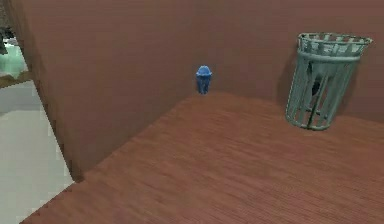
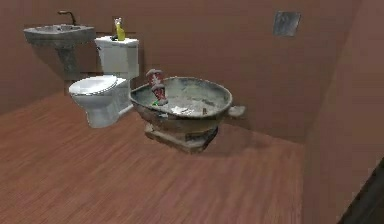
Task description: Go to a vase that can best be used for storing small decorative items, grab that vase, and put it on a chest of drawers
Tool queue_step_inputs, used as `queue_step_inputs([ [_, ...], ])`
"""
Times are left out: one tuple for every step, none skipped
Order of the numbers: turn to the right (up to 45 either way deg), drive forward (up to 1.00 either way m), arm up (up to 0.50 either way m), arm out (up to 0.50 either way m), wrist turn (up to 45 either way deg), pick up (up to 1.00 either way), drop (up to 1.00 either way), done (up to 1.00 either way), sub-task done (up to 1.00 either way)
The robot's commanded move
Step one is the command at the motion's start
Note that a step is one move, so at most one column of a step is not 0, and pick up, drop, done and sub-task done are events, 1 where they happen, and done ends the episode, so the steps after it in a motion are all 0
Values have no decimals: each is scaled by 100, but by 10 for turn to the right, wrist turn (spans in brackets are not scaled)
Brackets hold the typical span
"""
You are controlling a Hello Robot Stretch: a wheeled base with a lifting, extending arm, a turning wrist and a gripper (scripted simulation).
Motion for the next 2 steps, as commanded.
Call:
queue_step_inputs([
  [0,30,0,0,0,0,0,0,0],
  [-450,0,0,0,0,0,0,0,0],
])
